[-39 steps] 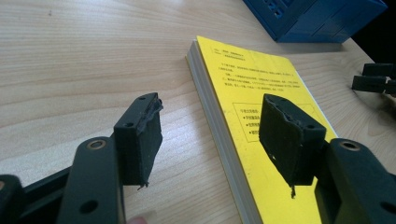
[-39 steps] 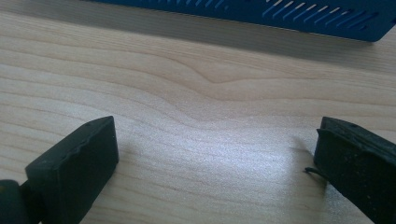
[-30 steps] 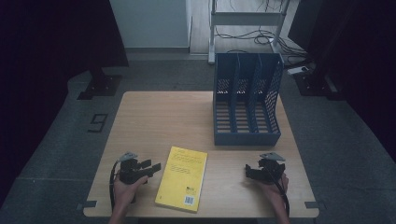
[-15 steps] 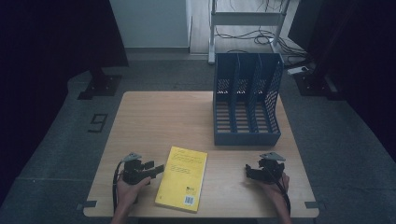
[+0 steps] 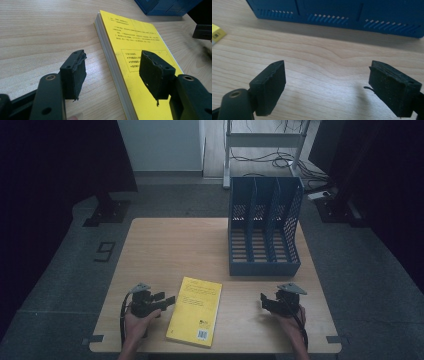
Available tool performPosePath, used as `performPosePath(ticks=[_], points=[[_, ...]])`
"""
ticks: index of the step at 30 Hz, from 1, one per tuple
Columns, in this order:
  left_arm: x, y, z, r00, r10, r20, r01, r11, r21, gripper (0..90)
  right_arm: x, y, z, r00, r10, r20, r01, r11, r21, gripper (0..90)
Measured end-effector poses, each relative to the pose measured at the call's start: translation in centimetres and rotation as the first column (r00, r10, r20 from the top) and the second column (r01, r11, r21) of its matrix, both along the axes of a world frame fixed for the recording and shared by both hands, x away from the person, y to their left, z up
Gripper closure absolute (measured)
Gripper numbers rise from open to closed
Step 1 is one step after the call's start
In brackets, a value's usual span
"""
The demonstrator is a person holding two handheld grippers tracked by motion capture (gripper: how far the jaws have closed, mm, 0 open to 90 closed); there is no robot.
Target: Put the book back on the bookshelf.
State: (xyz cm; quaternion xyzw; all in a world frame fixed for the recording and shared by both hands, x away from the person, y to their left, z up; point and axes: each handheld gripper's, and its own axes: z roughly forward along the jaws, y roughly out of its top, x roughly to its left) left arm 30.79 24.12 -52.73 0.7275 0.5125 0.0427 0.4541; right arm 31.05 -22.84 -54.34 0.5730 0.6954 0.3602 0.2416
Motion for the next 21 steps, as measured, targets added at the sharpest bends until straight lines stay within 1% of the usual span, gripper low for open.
performPosePath(ticks=[7,9,12,13,16,21], points=[[-0.1,-0.1,0.1,1.0,-0.002,0.003,0.002,1.0,-0.007,37.9,-0.4,1.3,0.5,0.9994,0.025,0.024,-0.025,1.0,0.016,15.6],[-0.1,-0.2,0.2,1.0,-0.006,0.005,0.006,0.9999,-0.008,37.9,-0.6,2.1,0.7,0.9982,0.049,0.034,-0.05,0.998,0.029,16.5],[-0.1,-0.4,0.2,0.9999,-0.012,0.002,0.012,0.9999,-0.006,37.8,-0.8,3.1,0.8,0.9957,0.087,0.032,-0.088,0.996,0.023,16.5],[-0.1,-0.4,0.1,0.9999,-0.013,0.002,0.013,0.9999,-0.003,37.9,-0.9,3.4,0.8,0.995,0.094,0.033,-0.095,0.995,0.021,16.5],[-0.1,-0.6,0.1,0.9998,-0.02,0.001,0.02,0.9998,0.001,37.9,-1.0,4.4,0.8,0.9925,0.118,0.033,-0.119,0.992,0.036,16.8],[-0.1,-0.8,0.1,0.9997,-0.023,0.001,0.023,0.9997,0.0,37.8,-1.0,5.9,0.9,0.9871,0.155,0.038,-0.157,0.987,0.038,17.1]])
